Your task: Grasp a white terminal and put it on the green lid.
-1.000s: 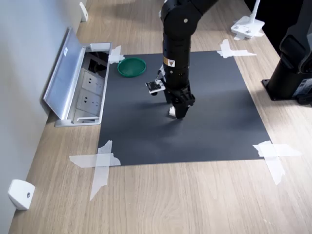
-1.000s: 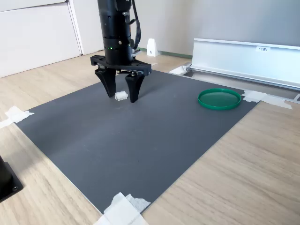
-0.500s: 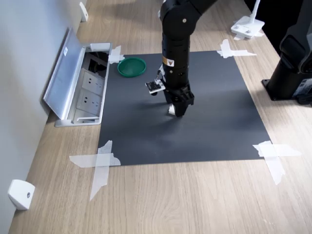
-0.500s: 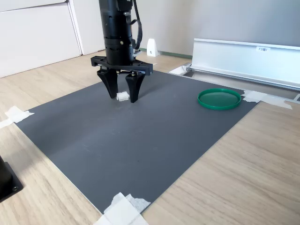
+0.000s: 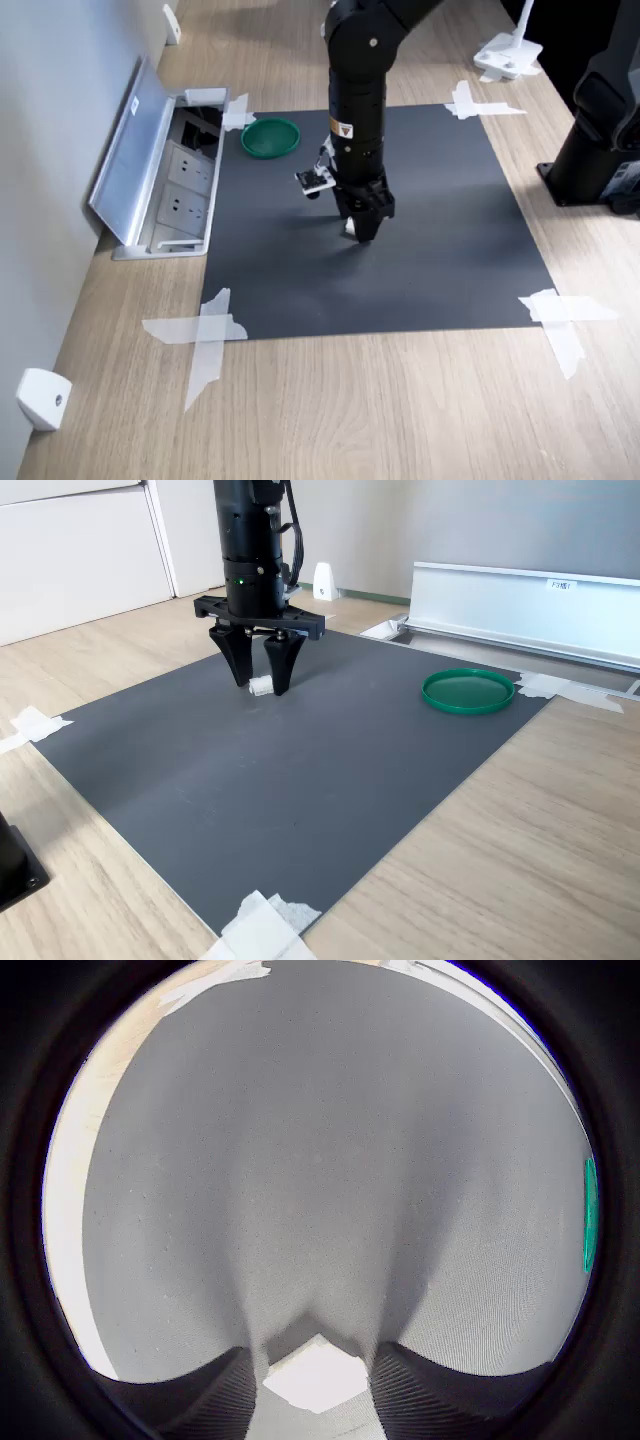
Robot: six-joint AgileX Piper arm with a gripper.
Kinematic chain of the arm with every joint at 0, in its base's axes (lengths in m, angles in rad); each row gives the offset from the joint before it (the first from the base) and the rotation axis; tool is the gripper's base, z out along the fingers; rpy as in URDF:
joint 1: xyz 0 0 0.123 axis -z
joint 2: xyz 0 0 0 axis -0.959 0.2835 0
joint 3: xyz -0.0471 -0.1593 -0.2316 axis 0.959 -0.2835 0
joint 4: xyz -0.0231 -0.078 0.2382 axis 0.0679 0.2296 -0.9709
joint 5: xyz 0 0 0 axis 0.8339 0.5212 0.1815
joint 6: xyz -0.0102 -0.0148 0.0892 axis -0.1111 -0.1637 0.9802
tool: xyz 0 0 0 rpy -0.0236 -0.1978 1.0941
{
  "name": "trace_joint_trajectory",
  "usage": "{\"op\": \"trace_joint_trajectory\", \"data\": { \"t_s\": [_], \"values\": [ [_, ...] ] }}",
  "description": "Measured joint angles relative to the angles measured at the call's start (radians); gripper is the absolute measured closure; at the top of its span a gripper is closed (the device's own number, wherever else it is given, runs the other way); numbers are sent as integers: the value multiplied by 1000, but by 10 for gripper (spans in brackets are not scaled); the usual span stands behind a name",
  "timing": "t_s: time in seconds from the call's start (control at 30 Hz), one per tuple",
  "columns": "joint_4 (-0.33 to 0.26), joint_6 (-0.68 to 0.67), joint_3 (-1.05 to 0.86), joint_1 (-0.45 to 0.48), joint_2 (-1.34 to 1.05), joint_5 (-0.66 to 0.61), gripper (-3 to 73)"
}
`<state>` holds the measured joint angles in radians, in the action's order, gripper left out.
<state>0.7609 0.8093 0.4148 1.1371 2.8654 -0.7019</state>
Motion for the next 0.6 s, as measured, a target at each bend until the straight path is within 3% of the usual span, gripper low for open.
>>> {"op": "trace_joint_trajectory", "data": {
  "t_s": [0.17,0.6],
  "values": [
    [-4,-1,0,0,0,0,311],
    [-16,-1,3,12,-28,-68,315]
  ]
}}
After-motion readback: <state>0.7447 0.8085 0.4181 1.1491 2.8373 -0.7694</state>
